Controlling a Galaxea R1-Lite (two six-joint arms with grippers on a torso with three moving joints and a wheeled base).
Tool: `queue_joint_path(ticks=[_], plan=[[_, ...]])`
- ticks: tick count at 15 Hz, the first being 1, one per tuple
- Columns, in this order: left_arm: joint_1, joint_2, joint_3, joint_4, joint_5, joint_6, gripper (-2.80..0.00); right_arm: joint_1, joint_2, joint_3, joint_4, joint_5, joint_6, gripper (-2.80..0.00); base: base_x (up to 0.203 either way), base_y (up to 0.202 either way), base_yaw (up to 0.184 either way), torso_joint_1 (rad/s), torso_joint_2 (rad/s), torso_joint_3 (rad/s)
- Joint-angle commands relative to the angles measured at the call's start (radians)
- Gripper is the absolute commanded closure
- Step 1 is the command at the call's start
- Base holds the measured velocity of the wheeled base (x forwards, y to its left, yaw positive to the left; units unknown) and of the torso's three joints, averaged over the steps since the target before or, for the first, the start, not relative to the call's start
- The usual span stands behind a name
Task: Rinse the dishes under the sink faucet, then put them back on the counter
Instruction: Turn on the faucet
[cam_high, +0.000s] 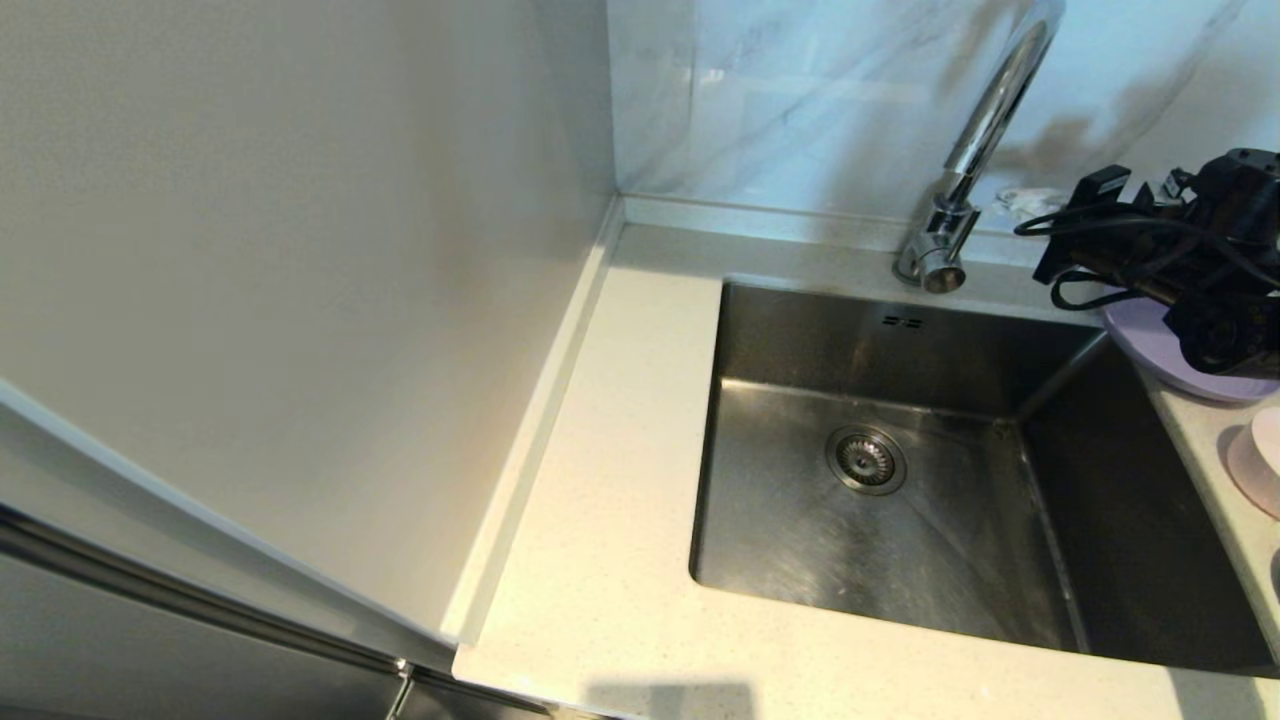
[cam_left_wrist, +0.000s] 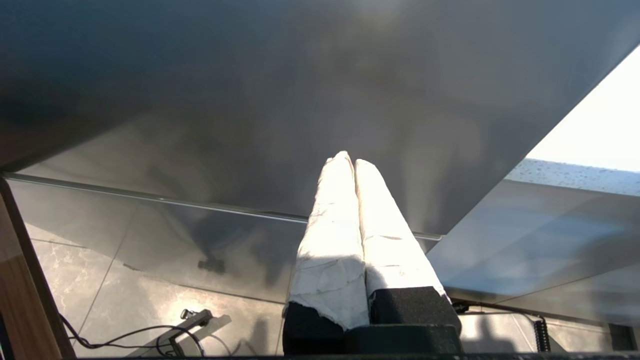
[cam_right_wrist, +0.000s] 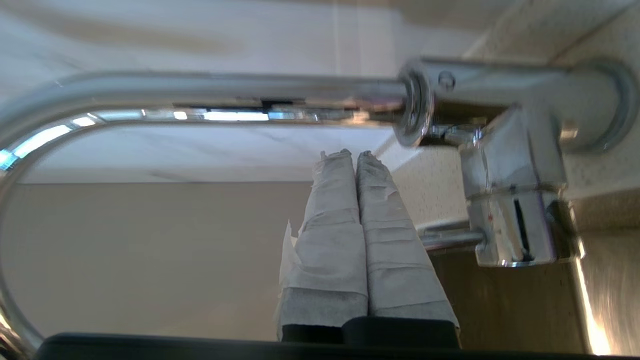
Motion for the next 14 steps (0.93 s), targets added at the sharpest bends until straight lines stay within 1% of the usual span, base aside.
queue_joint_path(ticks=[1,3,10,14], plan=[[0.0,0.0,0.0,0.0,-0.001,0.0,0.0,0.004,0.01,-0.026,-0.005,0.005,0.009,0.0,0.0,0.0,0.0,0.0,0.0,0.0],[0.0,0.0,0.0,0.0,0.0,0.0,0.0,0.015,0.023,-0.041,-0.005,0.004,0.009,0.0,0.0,0.0,0.0,0.0,0.0,0.0],[0.0,0.0,0.0,0.0,0.0,0.0,0.0,0.024,-0.004,0.022,-0.004,0.017,0.017,0.0,0.0,0.0,0.0,0.0,0.0,0.0],[0.0,0.0,0.0,0.0,0.0,0.0,0.0,0.024,-0.049,0.09,-0.005,0.098,0.028,0.0,0.0,0.0,0.0,0.0,0.0,0.0]])
